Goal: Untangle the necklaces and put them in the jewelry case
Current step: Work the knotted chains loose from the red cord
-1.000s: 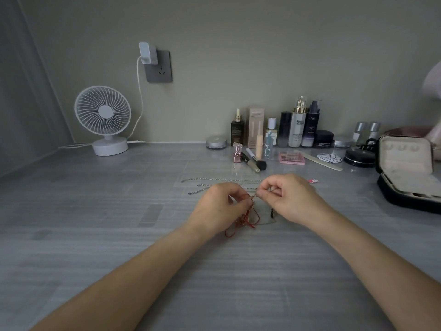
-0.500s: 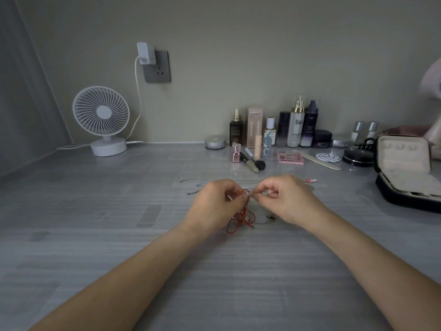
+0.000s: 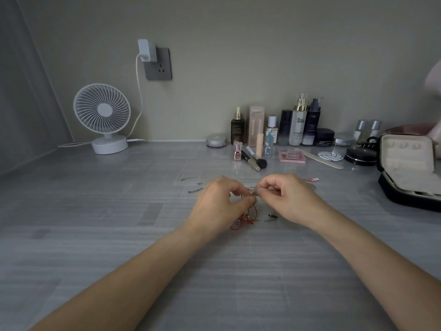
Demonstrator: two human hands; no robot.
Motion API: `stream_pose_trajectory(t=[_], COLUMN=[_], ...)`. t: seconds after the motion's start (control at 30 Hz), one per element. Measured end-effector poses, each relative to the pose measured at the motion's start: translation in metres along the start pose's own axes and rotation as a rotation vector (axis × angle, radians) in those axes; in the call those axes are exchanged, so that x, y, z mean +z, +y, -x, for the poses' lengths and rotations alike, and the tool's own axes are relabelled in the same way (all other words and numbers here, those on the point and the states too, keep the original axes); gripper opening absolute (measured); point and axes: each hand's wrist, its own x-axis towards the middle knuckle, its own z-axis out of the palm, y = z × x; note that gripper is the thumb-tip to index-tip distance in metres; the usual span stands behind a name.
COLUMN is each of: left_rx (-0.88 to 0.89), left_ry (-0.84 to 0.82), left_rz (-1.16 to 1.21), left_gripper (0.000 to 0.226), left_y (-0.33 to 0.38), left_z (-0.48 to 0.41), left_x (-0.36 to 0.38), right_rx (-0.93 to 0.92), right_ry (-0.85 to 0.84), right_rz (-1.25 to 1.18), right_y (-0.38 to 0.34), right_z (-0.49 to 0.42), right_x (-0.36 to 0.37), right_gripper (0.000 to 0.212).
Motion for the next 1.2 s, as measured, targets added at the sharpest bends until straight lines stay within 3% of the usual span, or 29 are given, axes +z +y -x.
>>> stream_pose_trajectory(t=[0.3,0.4,0.5,0.67,1.2], left_rx=[-0.042,-0.038,-0.032,-0.030,-0.048], left_ry=[-0.010,-0.014,-0.027,-0.023,-0.020], left_rz=[0.111,0.095,0.073,0.059,0.033], left_gripper=[0.020,0.022,0.021,0.018,0.013], left_y=[-0.004,-0.006,-0.007,-0.009,-0.007], left_z=[-0.002,-0.003,-0.003,-0.003,-0.006], left_x=[0.001,0.001,0.002,0.003,-0.001], right_rx=[-0.023,-0.056,-0.118,-0.167,-0.106], right_ry=[0.003,0.036,0.036,0.022,0.078], right_rz=[0.070,0.071,0.179,0.336,0.410], right_y=[0.001,0.001,-0.005,-0.008,-0.012], right_z=[0.000,0.003,0.005,0.006,0.006], right_x=[0.002,0.001,0.001,0.002,-0.004], right_gripper=[0.005,0.014,0.006,0.013,0.012])
